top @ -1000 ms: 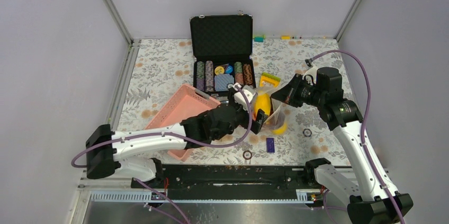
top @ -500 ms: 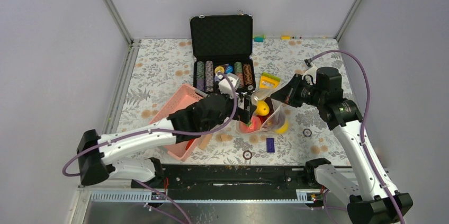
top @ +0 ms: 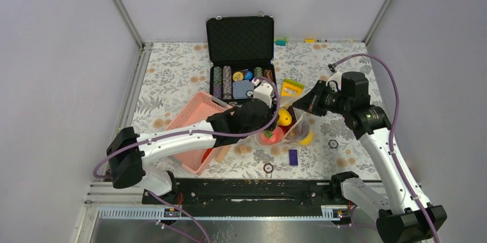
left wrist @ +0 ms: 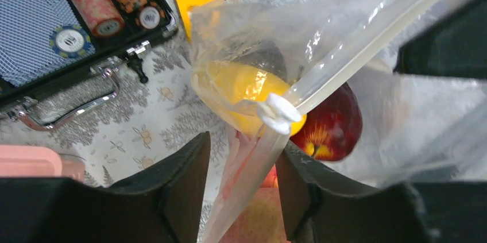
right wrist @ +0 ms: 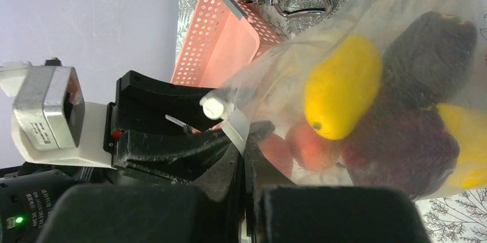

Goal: Place the food in the zip-top bag and seal the zipper
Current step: Adjust the zipper food storage bag at the center of the board.

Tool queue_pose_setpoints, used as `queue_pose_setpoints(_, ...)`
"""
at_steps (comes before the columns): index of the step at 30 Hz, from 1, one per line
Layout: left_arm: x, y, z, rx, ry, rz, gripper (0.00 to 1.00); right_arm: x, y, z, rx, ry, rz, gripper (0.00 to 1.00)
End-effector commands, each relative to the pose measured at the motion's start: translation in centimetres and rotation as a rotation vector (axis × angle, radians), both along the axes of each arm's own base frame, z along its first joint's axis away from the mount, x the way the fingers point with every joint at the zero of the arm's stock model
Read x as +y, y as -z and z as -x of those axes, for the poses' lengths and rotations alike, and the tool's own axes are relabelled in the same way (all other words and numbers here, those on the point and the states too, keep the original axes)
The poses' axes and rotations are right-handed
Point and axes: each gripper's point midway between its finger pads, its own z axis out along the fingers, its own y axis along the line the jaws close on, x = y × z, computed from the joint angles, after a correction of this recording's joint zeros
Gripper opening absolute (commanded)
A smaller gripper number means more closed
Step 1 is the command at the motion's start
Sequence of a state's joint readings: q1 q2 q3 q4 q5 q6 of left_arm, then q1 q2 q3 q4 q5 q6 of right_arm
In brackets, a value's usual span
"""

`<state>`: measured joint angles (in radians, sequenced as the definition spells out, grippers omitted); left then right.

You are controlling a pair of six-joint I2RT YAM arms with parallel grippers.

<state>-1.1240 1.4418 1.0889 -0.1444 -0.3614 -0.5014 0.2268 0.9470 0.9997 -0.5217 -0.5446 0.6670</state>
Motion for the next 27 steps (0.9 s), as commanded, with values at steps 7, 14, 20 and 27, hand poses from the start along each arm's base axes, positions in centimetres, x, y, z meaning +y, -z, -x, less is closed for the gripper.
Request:
queue_pose_setpoints(7, -0.2, -3.2, -3.2, -0.004, -0.238, 0.027, 0.00, -0.9, -0.8, 0.5, -0.058, -0.016, 0.090, 0.19)
queue_pose_setpoints(14, 1.1, -4.9, -2.1, 0.110, -0.335, 0.080, 0.00, -3.4, 0.6, 1.0, -0.102, 0.069, 0.350, 0.57)
queue_pose_setpoints(20, 1.9, -5.5, -1.2, 0.183, -0.403, 0.143, 0.00, -4.8, 1.0, 1.9, -0.128, 0.160, 0.529, 0.64)
queue_pose_setpoints(27, 2.2, -5.8, -1.4, 0.188, -0.441, 0.147, 0.00, -4.4, 3.8, 4.7, -0.076, 0.159, 0.552, 0.65)
